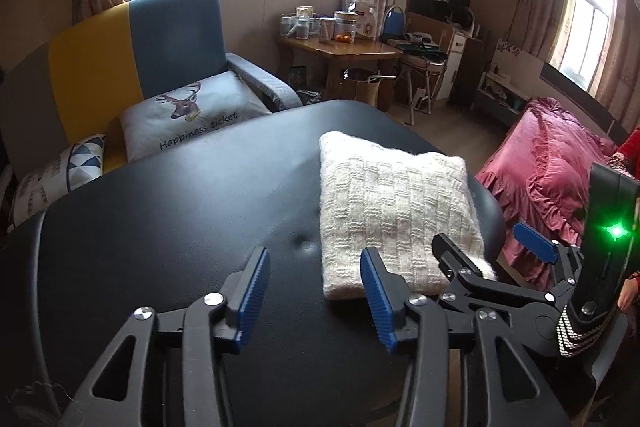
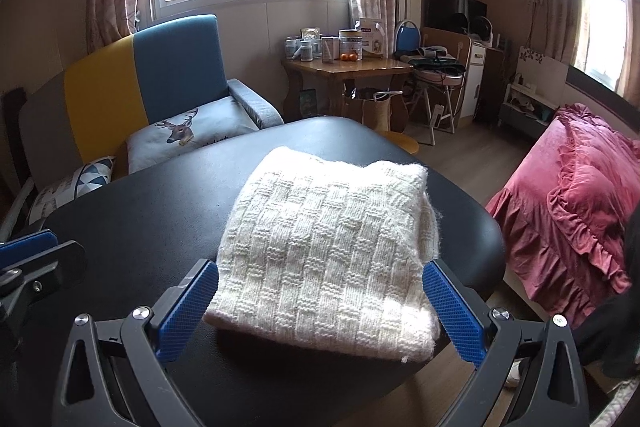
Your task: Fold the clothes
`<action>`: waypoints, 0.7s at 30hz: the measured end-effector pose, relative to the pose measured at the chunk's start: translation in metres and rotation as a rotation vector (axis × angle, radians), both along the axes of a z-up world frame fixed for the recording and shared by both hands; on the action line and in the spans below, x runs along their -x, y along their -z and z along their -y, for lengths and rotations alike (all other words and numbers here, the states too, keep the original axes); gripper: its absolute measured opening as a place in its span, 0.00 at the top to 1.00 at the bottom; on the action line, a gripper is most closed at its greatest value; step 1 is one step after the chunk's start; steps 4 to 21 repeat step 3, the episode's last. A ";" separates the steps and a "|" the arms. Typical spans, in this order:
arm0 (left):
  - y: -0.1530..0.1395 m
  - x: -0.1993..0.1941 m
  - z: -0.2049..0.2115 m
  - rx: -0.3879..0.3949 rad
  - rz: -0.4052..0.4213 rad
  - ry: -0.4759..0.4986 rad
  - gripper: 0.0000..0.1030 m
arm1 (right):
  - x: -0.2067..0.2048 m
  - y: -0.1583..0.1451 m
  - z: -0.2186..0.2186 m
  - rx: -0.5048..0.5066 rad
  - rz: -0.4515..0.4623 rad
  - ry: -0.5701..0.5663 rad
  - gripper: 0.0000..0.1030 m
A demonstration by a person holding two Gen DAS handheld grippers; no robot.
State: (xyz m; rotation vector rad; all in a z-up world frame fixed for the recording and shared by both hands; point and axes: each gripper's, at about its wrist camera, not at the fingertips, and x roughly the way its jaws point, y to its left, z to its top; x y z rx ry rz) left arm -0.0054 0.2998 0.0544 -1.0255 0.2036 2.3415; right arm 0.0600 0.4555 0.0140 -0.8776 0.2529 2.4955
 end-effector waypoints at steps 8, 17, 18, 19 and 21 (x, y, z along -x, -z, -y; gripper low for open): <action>-0.001 -0.001 -0.001 -0.004 -0.011 0.012 0.55 | 0.001 0.000 0.000 -0.013 0.003 -0.001 0.00; -0.001 -0.001 -0.001 -0.004 -0.011 0.012 0.55 | 0.001 0.000 0.000 -0.013 0.003 -0.001 0.00; -0.001 -0.001 -0.001 -0.004 -0.011 0.012 0.55 | 0.001 0.000 0.000 -0.013 0.003 -0.001 0.00; -0.001 -0.001 -0.001 -0.004 -0.011 0.012 0.55 | 0.001 0.000 0.000 -0.013 0.003 -0.001 0.00; -0.001 -0.001 -0.001 -0.004 -0.011 0.012 0.55 | 0.001 0.000 0.000 -0.013 0.003 -0.001 0.00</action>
